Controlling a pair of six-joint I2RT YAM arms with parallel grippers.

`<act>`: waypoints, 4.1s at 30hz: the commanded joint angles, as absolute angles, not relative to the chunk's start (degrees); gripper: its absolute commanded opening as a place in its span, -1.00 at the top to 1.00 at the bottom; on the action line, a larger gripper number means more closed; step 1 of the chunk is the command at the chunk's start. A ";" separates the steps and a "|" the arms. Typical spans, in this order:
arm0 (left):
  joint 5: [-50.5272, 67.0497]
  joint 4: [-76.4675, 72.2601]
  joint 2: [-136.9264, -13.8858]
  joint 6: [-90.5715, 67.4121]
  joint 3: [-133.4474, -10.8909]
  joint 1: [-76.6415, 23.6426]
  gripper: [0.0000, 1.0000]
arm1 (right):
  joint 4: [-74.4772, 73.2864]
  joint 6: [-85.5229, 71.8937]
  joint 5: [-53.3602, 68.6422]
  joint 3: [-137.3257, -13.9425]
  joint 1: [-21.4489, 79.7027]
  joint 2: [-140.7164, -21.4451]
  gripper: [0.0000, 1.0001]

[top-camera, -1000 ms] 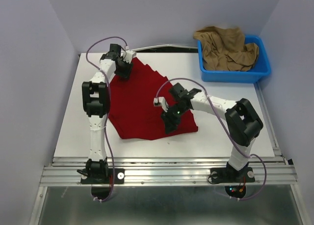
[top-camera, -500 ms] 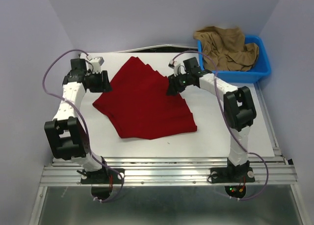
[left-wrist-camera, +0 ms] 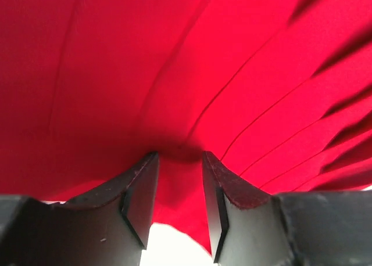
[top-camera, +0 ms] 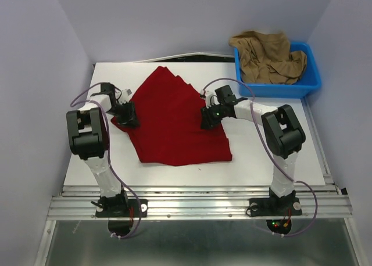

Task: Fold and stack the skirts
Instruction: Flatten the skirt out

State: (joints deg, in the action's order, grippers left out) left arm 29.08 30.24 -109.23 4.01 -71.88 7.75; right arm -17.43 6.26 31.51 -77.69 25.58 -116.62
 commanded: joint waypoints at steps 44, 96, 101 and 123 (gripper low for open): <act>30.05 23.91 -116.55 5.89 -86.31 -2.02 0.38 | -22.76 6.68 26.72 -69.96 27.25 -100.37 -0.24; 43.14 40.52 -76.82 74.08 -56.61 14.06 -0.48 | -27.78 13.27 2.65 -59.68 65.30 -95.71 -0.45; 43.60 34.38 -71.81 79.10 -49.67 14.24 -0.50 | -23.12 12.74 -3.86 -57.75 65.30 -97.91 -0.44; 27.34 19.85 -107.40 41.83 -74.37 -2.10 -0.26 | -29.18 17.75 25.31 -85.51 36.12 -111.34 -0.26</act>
